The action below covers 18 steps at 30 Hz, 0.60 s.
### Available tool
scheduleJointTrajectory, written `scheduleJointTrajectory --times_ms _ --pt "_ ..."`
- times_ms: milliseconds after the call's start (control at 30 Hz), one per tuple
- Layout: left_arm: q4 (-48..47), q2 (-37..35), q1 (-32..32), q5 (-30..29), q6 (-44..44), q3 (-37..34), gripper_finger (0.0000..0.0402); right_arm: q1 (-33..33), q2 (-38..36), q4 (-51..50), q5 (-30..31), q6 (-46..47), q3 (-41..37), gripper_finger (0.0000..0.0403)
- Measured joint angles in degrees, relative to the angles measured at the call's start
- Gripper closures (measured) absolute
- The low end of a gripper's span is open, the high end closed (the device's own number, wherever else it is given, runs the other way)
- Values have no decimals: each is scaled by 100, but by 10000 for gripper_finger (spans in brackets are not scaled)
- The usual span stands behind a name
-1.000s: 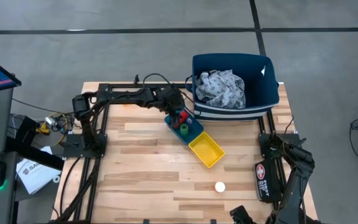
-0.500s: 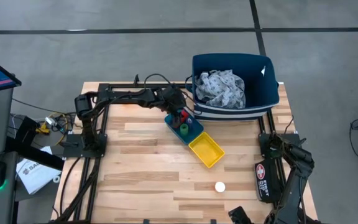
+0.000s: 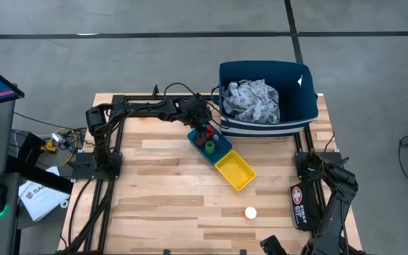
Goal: Pick & Place Medicine items
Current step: Adjust the red bandage in the blue bin
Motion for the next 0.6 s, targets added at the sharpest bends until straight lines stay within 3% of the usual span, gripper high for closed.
scheduleJointTrajectory --times_ms 233,600 --pt "17 37 -1 2 187 4 232 -30 -2 17 -8 18 0 207" --pt "16 37 9 58 306 4 297 -61 -2 10 -8 15 0 207"
